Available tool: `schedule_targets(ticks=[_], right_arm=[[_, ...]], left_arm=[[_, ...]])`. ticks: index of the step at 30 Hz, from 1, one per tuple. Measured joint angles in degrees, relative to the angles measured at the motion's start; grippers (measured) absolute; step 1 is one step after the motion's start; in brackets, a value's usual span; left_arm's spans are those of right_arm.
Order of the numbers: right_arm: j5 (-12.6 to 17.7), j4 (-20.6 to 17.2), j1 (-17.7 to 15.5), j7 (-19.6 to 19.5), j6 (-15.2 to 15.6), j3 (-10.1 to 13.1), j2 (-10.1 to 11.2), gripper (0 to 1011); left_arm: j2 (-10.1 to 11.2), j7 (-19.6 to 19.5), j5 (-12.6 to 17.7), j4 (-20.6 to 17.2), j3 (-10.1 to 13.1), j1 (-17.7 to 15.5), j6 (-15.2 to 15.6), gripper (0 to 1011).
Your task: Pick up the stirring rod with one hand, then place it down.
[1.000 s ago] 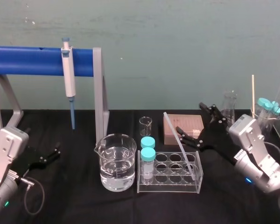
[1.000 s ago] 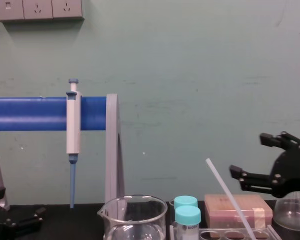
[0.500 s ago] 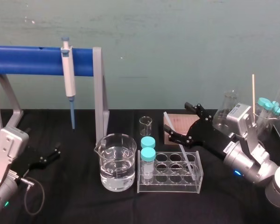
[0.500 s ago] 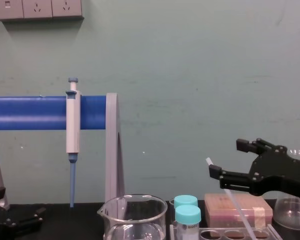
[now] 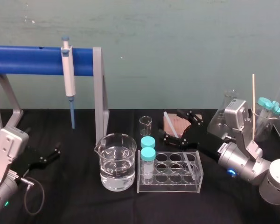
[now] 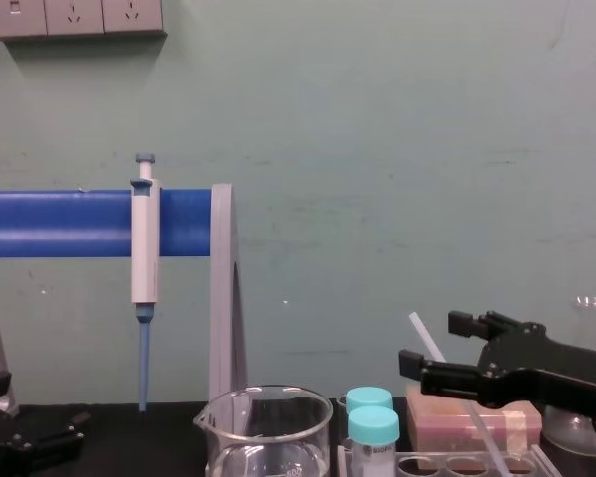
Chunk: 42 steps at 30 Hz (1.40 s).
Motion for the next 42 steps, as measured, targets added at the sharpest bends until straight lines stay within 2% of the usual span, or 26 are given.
schedule_targets(ticks=[5,15,33,41,42], right_arm=[[0.8,1.8,0.6,1.7,1.4,0.7,-0.8,1003],[1.1,3.9,1.0,2.3,2.6,2.2,-1.8,1003],[1.0,3.8,1.0,2.2,2.6,2.0,-1.7,1000],[1.0,3.7,1.0,2.2,2.5,2.0,-1.6,840],[1.0,3.7,1.0,2.2,2.5,2.0,-1.6,788]], left_arm=[[0.0,0.0,0.0,0.0,0.0,0.0,0.0,1000],[0.0,0.0,0.0,0.0,0.0,0.0,0.0,1000],[0.0,0.0,0.0,0.0,0.0,0.0,0.0,1000],[0.0,0.0,0.0,0.0,0.0,0.0,0.0,1000],[0.0,0.0,0.0,0.0,0.0,0.0,0.0,1000]])
